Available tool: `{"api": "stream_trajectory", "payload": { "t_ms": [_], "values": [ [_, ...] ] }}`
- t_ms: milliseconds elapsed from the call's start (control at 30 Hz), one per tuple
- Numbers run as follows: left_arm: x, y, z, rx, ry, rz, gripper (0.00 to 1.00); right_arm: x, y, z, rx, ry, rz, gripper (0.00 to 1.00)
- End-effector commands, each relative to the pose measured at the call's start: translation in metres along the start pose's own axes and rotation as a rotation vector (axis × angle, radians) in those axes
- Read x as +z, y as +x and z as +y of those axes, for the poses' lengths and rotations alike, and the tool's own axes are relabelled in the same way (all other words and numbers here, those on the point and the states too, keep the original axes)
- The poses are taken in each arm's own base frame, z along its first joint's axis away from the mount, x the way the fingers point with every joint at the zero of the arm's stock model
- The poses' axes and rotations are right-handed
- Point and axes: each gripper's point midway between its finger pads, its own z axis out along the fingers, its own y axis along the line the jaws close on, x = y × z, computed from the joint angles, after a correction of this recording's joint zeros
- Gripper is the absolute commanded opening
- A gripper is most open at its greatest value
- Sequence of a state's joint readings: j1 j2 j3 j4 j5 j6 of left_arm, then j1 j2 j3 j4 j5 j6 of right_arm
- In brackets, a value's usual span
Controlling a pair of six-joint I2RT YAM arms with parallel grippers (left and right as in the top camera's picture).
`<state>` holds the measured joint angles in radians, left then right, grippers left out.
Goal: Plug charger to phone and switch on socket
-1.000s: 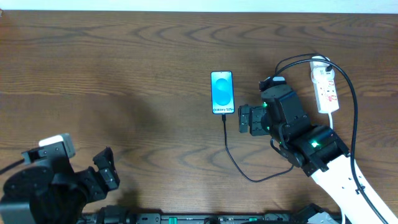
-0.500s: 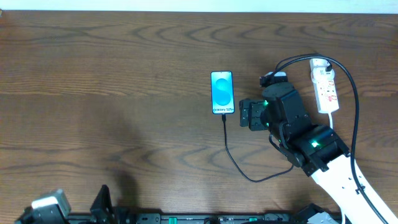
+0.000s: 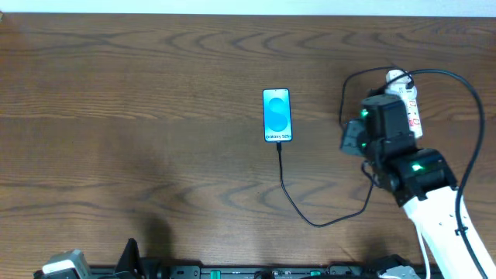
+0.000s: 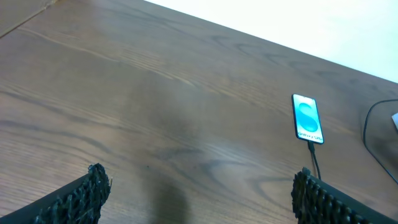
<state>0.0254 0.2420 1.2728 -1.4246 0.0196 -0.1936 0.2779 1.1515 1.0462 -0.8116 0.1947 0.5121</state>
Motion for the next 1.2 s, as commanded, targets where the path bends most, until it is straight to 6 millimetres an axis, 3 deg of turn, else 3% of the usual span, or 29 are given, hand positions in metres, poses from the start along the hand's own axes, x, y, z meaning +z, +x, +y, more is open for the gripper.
{"api": "stream_trajectory", "payload": {
  "t_ms": [0,200,333,433,600,1167],
  "values": [
    [0.0,0.0,0.003,0.007,-0.015,-0.01,0.95,0.0,-0.008,-0.029,0.113,0.052,0.011,0.04],
    [0.0,0.006,0.004,0.008,-0.02,0.012,0.95,0.004,-0.004,-0.082,0.339,0.081,0.152,0.01],
    [0.0,0.013,0.006,0.01,-0.027,0.041,0.95,-0.011,0.01,-0.122,0.38,0.175,0.289,0.01],
    [-0.001,0.017,0.007,0.01,-0.032,0.058,0.95,-0.027,0.016,-0.14,0.391,0.216,0.367,0.01],
    [-0.001,0.026,0.009,0.012,-0.042,0.094,0.95,-0.034,0.01,-0.147,0.42,0.222,0.363,0.01],
    [-0.001,0.026,0.009,0.012,-0.042,0.095,0.95,-0.035,0.015,-0.147,0.394,0.226,0.386,0.02]
  ]
}}
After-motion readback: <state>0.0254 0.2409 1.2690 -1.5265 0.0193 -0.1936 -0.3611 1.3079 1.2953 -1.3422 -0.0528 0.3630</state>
